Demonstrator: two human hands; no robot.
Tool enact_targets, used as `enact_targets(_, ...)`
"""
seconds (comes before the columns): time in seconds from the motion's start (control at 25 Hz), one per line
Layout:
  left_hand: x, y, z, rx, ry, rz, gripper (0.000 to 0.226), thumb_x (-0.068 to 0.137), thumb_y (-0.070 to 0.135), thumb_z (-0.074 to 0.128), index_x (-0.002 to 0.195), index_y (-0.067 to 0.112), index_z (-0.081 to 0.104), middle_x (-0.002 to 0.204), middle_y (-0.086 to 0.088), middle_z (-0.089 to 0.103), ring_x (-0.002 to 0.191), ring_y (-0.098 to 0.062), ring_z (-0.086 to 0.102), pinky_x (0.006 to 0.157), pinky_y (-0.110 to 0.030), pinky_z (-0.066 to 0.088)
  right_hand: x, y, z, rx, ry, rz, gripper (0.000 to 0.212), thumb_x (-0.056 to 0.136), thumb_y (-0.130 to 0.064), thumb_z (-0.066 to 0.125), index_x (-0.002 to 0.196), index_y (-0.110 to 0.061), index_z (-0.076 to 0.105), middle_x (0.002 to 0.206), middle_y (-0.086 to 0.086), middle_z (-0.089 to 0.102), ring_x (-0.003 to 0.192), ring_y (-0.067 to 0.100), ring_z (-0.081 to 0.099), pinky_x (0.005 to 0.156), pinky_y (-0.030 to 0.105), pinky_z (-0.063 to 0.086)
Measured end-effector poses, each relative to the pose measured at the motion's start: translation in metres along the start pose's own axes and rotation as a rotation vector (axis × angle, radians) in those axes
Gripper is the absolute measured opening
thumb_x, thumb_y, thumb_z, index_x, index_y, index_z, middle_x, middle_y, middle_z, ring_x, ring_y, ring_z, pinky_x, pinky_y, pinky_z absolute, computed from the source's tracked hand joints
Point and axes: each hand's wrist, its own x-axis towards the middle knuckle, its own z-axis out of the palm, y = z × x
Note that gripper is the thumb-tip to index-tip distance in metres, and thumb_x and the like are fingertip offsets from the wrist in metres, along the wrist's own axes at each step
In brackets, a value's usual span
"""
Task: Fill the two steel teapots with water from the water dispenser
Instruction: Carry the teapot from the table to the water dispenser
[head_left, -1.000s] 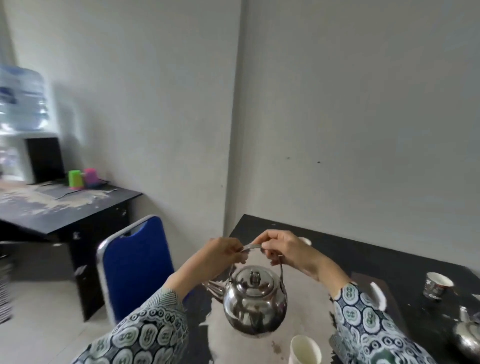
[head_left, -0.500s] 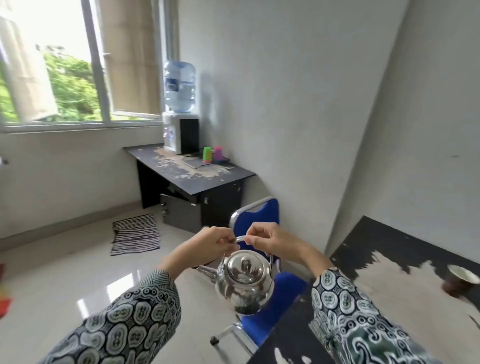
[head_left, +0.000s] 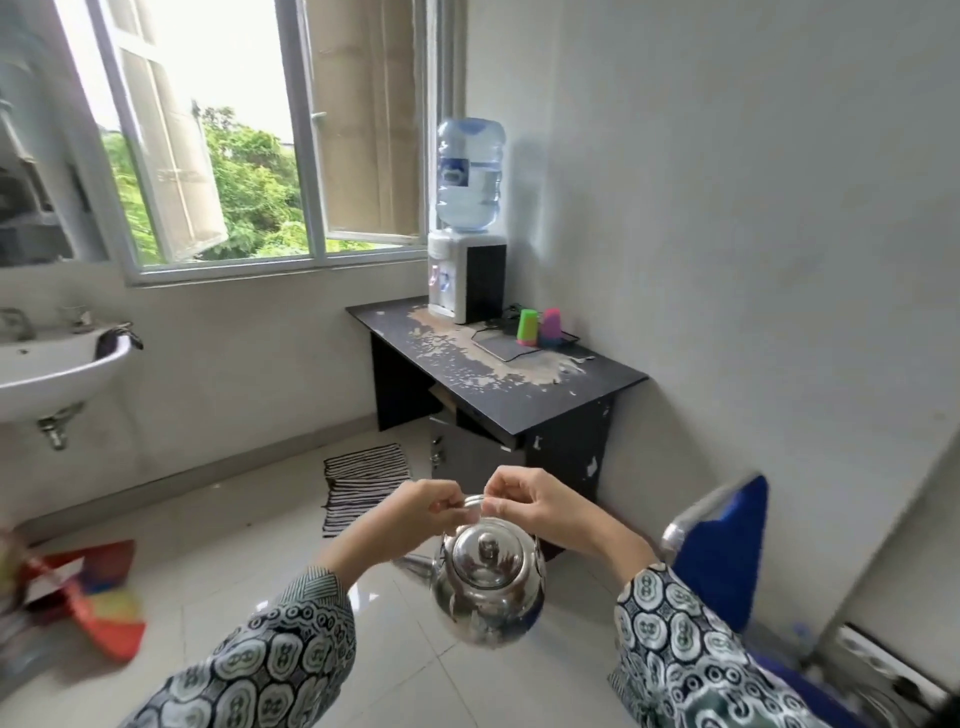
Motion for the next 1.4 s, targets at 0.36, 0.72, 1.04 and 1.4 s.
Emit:
enact_targets(0.36,0.133,-0.094,-0.078,-0.131,0.251,-0.066,0.01,0.087,0.02,0.059,0.08,0.015,0.055,0.077,0.0,0.056,0.072,-0.015,0.048,0.067,-0.028,0.038,0.184,0.024,-0.019,-0.006,0.134,-0.108,0.015,0.086,-0.016,0.059,0.099,-0.008,0.059,0.075,-0.001,0.055,0.063,0.008,0.048,0.062,0.019,0.044)
enact_targets(0.72,0.311,-0.151,-0.165,-0.323,0.45,-0.096,0.018,0.086,0.02,0.063,0.07,0.023,0.055,0.062,0.007,0.052,0.057,-0.007,0.044,0.058,-0.023,0.037,0.38,0.089,-0.105,0.051,0.059,-0.05,0.025,0.088,-0.033,0.055,0.098,-0.011,0.061,0.099,0.011,0.062,0.09,0.019,0.057,0.077,0.021,0.046)
enact_targets(1.04,0.453,-0.239,-0.225,-0.471,0.491,-0.103,0.004,0.088,0.018,0.059,0.084,0.016,0.058,0.074,0.001,0.056,0.067,-0.009,0.048,0.062,-0.02,0.04,0.55,0.152,-0.116,0.143,0.083,-0.025,0.035,0.091,-0.031,0.05,0.125,-0.026,0.045,0.131,0.006,0.05,0.116,0.019,0.05,0.098,0.046,0.044)
enact_targets(1.4,0.647,-0.388,-0.33,-0.508,0.308,-0.082,0.003,0.088,0.017,0.059,0.086,0.019,0.058,0.076,0.002,0.058,0.07,-0.01,0.052,0.067,-0.022,0.042,0.794,0.199,-0.121,0.387,0.314,0.022,0.029,0.093,-0.028,0.043,0.119,-0.026,0.055,0.117,-0.009,0.059,0.101,-0.006,0.056,0.075,0.004,0.046)
